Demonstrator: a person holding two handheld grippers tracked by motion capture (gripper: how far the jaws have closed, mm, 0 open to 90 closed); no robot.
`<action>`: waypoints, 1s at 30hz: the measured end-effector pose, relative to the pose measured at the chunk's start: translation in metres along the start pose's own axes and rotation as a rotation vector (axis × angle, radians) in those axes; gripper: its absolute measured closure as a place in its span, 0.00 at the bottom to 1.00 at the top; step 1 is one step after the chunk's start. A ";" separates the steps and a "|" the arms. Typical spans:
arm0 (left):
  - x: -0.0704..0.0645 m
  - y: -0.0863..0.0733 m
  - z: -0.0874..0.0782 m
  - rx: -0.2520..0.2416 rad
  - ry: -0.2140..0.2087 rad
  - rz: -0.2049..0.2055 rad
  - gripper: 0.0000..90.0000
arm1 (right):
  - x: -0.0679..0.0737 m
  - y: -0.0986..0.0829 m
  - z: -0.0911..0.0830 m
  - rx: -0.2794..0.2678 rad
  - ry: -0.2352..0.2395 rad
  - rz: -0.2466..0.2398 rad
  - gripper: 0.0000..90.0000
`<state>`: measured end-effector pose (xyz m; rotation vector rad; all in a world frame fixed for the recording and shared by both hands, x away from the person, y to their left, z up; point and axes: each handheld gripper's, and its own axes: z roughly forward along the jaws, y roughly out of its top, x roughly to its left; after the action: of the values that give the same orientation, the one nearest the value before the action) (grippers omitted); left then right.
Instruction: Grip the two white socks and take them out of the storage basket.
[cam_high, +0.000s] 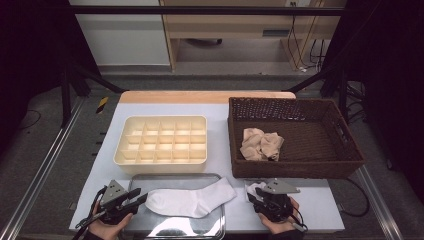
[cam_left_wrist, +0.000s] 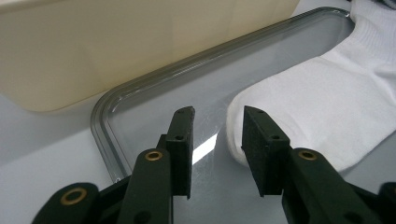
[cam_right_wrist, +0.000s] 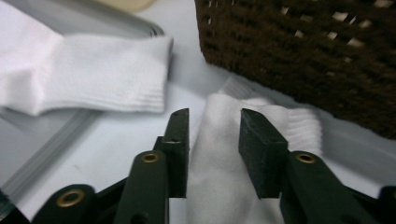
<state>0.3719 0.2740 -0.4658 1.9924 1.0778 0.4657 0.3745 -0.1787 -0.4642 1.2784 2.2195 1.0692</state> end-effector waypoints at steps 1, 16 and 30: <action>0.000 0.000 0.000 0.002 -0.001 -0.001 0.70 | 0.001 -0.001 0.003 0.017 -0.007 -0.008 0.77; 0.002 -0.001 0.002 0.008 0.005 -0.003 0.71 | -0.036 -0.004 -0.013 -0.006 -0.150 0.082 0.91; 0.002 -0.001 0.000 0.003 0.010 0.004 0.68 | -0.003 0.007 -0.018 -0.071 -0.008 0.012 0.83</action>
<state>0.3724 0.2758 -0.4665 1.9973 1.0820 0.4768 0.3688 -0.1871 -0.4477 1.2657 2.1511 1.1351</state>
